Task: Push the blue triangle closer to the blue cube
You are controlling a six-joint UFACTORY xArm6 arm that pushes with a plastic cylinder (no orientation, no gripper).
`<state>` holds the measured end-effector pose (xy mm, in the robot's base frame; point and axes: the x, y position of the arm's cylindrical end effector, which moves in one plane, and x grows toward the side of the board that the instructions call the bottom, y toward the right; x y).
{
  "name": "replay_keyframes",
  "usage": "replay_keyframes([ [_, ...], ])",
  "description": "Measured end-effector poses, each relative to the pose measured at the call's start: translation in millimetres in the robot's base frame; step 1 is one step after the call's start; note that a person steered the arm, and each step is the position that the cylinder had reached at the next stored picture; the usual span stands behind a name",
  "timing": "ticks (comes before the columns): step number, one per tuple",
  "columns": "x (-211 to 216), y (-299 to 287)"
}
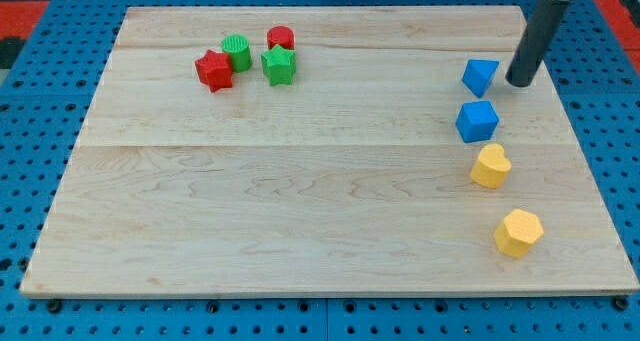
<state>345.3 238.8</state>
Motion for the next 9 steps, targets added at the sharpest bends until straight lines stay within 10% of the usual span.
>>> replay_keyframes([
  [5, 5.3, -160.0],
  [9, -41.0, -66.2],
])
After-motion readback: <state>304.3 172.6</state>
